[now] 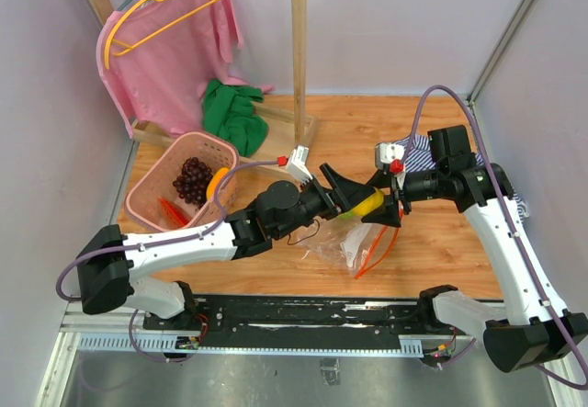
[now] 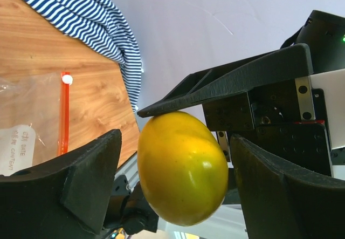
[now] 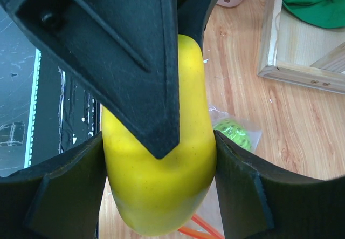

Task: Open the zip-top bag and remove the fake food
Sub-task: Place the fake fruit in the bin.

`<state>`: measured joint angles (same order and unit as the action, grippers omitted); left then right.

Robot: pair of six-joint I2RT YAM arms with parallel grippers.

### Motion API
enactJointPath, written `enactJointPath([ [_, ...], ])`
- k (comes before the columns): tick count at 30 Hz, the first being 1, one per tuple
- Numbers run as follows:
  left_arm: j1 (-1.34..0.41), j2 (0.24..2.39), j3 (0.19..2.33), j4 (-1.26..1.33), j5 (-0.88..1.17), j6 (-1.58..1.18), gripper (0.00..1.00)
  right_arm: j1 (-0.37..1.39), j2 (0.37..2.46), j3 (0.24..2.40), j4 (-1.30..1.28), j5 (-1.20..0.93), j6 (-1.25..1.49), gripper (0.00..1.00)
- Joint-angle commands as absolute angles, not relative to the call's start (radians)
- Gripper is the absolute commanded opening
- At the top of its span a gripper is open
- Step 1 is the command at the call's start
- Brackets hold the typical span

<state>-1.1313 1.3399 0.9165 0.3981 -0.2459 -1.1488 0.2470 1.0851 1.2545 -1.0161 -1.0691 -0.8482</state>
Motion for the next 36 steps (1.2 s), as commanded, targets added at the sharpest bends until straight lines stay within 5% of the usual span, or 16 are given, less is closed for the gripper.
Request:
enactJointPath([
  [1, -1.143, 1.365, 0.95, 0.462, -0.235, -1.171, 0.84, 0.271, 1.083, 1.253, -1.005, -1.094, -0.833, 0.14],
  [11, -1.152, 1.397, 0.961, 0.496, -0.204, -1.179, 0.72, 0.272, 1.078, 1.238, -0.992, -1.093, -0.832, 0.14],
  [16, -1.154, 1.412, 0.949, 0.53, -0.187, -1.19, 0.53, 0.273, 1.08, 1.235, -0.991, -1.092, -0.83, 0.14],
  [19, -1.154, 1.412, 0.934, 0.562, -0.182, -1.181, 0.31, 0.275, 1.079, 1.234, -0.989, -1.087, -0.829, 0.16],
  [22, -1.155, 1.399, 0.913, 0.582, -0.197, -1.167, 0.08, 0.275, 1.075, 1.228, -0.985, -1.08, -0.827, 0.4],
  [29, -1.154, 1.342, 0.838, 0.629, -0.241, -1.132, 0.01, 0.275, 1.04, 1.184, -0.936, -1.064, -0.808, 0.99],
  [36, -1.152, 1.266, 0.757, 0.658, -0.27, -1.109, 0.0, 0.261, 1.018, 1.163, -0.966, -1.119, -0.845, 0.98],
])
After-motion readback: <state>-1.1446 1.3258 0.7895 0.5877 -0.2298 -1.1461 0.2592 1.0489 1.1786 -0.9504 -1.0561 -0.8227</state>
